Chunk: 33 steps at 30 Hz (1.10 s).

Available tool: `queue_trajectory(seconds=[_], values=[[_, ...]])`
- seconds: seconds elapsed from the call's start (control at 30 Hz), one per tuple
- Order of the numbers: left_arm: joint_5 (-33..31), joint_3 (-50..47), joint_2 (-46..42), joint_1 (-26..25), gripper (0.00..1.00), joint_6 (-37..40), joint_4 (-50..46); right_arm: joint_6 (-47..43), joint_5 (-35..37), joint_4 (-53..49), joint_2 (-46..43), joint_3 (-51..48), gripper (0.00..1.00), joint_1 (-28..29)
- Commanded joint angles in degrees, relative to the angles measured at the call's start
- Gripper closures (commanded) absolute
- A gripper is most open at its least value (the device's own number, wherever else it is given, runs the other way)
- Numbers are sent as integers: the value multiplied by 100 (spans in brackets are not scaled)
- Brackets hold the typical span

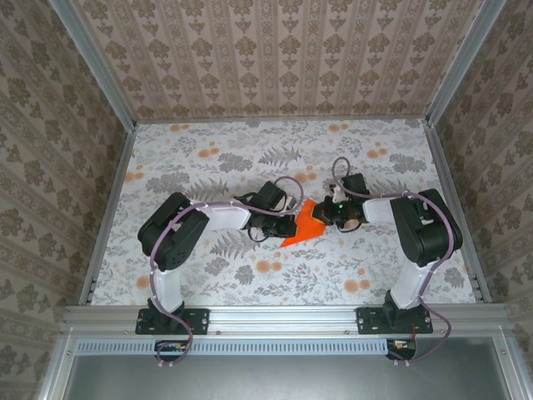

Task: Fold a paper plane with a square sheet of paper (pick it up from the middle)
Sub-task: Fourth fold the wing at the center of the table.

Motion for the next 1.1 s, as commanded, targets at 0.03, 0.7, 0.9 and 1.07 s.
queue_trajectory(seconds=[0.03, 0.7, 0.9, 1.07], values=[[-335, -387, 332, -50, 100, 114, -1154, 91, 776, -210, 295, 36, 97, -639], [-264, -330, 328, -48, 100, 167, -1039, -31, 481, -604, -1289, -223, 94, 20], [-291, -286, 290, -54, 100, 183, -1066, 424, 303, -124, -828, -181, 95, 723], [-300, -204, 270, -46, 100, 211, -1074, 683, 195, 147, -326, -221, 96, 862]])
